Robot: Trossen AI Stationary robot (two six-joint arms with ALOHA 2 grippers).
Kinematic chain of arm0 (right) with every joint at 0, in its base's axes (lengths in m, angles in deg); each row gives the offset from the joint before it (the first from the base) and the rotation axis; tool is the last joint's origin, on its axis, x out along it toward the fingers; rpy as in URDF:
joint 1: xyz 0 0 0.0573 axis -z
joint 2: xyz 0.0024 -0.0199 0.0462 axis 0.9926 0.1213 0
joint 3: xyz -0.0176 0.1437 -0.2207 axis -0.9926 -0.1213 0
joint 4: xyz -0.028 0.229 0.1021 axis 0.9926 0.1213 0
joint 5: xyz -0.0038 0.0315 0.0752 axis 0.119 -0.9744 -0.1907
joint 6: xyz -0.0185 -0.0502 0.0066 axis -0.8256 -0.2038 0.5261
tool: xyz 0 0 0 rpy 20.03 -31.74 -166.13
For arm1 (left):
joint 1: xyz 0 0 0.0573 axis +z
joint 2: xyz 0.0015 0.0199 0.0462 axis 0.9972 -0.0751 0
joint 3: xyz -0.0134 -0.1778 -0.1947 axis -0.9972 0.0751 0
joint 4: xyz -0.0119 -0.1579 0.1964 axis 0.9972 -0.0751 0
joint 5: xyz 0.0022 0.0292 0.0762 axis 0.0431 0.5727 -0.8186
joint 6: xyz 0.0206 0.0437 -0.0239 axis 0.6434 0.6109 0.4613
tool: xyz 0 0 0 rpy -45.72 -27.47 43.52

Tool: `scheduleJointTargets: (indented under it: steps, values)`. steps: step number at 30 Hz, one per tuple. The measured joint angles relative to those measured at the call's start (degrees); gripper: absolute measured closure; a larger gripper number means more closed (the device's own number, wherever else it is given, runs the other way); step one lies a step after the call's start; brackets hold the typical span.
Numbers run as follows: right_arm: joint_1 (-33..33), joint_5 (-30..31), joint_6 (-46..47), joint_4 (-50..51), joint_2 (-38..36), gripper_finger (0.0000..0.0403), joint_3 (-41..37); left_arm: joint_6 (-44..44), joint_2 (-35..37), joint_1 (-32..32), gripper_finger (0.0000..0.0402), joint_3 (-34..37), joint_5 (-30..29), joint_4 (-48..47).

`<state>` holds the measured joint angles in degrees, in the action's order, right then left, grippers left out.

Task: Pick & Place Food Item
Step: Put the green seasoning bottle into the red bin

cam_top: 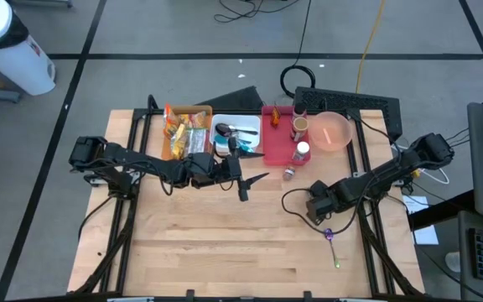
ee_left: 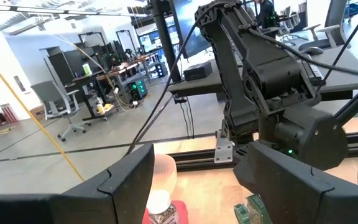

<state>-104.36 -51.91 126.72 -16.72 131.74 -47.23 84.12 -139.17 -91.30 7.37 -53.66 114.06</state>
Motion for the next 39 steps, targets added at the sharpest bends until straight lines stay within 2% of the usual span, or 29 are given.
scheduleJointTargets:
  steps: [3, 7, 13, 17, 23, 26, 29, 33, 35, 39]
  values:
    - [0.0, -0.8, 0.2, -0.8, -0.1, 0.0154, -2.1, 0.0, 0.0, 0.0, 0.0135, 0.0, 0.0, 0.0]
    - [0.3, -1.6, -0.7, -2.4, -0.2, 0.0213, -3.2, -0.1, 0.0, 0.2, 0.0135, 0.0, 0.0, 0.0]
    - [0.6, -2.7, -5.8, -7.1, -1.6, 0.0214, -3.5, -2.4, 0.0, 1.2, 0.0135, 0.0, 0.0, -0.3]
    - [0.7, -2.5, -6.0, -10.9, -4.3, 0.0214, -3.6, -3.0, 0.0, 1.5, 0.0135, 0.0, 0.0, -0.9]
    - [0.7, -2.8, -10.3, -30.0, -9.3, 0.0214, -3.4, -2.6, 0.0, 1.5, 0.0135, 0.0, 0.0, -0.9]
    - [0.7, -2.9, -13.9, -36.4, -11.2, 0.0214, -3.4, -2.5, 0.7, 1.3, 0.0135, 0.0, -0.3, -2.0]
    - [0.4, 0.3, -17.9, -39.8, -11.8, 0.0214, -3.4, -2.7, 3.3, 0.2, 0.0135, -0.1, -4.5, -4.7]
    - [-0.2, 8.3, -27.7, -44.8, -11.9, 0.0214, -3.6, -6.5, 8.7, -2.4, 0.0135, -0.1, -11.8, -12.5]
    - [-0.2, 11.0, -33.4, -49.0, -11.9, 0.0214, -3.9, -10.0, 10.8, -3.6, 0.0135, -0.1, -12.7, -16.4]
    - [-0.1, 12.5, -43.0, -62.5, -11.9, 0.0214, -6.1, -15.5, 11.4, -4.8, 0.0135, -0.1, -12.8, -17.3]
